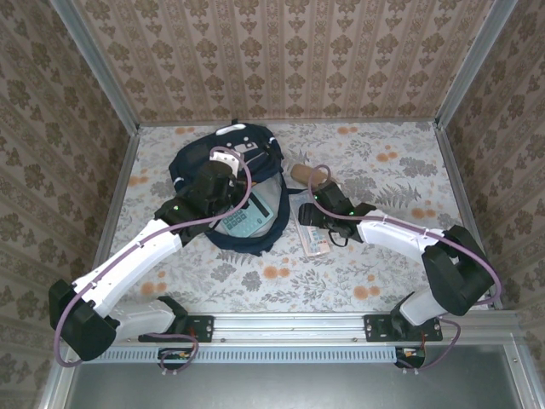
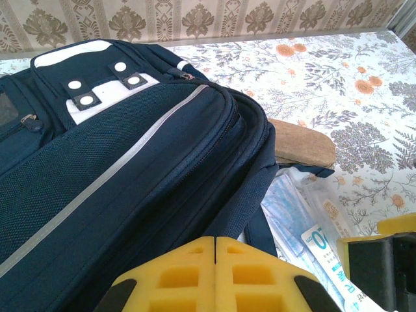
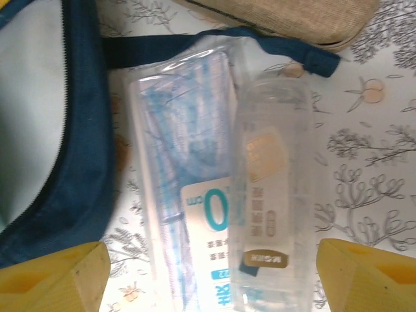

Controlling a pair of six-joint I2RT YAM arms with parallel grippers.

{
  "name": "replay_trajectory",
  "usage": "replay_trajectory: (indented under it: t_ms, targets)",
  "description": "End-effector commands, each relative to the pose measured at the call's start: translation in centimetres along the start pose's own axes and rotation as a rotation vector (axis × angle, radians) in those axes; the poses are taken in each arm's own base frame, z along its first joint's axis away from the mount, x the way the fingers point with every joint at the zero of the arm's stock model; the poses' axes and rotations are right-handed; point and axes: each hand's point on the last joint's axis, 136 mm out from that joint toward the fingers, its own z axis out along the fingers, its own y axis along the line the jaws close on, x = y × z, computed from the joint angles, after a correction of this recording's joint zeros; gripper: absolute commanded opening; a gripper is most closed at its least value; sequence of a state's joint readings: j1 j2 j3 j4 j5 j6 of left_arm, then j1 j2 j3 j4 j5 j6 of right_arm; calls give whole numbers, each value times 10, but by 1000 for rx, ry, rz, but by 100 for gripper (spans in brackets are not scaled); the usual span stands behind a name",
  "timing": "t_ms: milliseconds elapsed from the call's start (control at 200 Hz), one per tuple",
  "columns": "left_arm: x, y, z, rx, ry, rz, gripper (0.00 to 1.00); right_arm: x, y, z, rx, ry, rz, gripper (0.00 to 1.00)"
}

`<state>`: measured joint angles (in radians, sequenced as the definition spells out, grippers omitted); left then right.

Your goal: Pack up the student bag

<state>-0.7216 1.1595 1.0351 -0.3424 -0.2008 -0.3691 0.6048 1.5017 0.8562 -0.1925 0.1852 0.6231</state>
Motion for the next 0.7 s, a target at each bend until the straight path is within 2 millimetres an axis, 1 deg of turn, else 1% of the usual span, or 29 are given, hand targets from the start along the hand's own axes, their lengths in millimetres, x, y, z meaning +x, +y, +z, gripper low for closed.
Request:
replay_trajectory:
  t_ms: [0, 120, 230, 305, 360, 465, 525, 595, 695]
  targets:
    - [-25, -4, -15, 17, -103, 0, 0, 8, -21, 10, 112, 18, -65, 85]
    - [-26, -5, -18, 24, -110, -3, 0, 11, -26, 21, 147, 37, -71, 85]
    - [-27, -4, -20, 24, -115, -4, 0, 10, -34, 26, 182, 44, -65, 84]
    - [-27, -5, -22, 28, -119, -6, 0, 13, -39, 30, 179, 57, -42, 82]
    - [-28, -5, -22, 32, -120, -6, 0, 14, -39, 33, 162, 63, -32, 80]
    - [-28, -6, -22, 35, -119, -6, 0, 16, -37, 39, 140, 77, -31, 76]
    - [-28, -6, -22, 34, -119, -6, 0, 17, -35, 42, 130, 87, -34, 71]
    - [-28, -6, -23, 35, -121, -7, 0, 17, -33, 46, 122, 100, -34, 68]
    - [-28, -6, -23, 38, -120, -6, 0, 19, -33, 49, 123, 112, -38, 58]
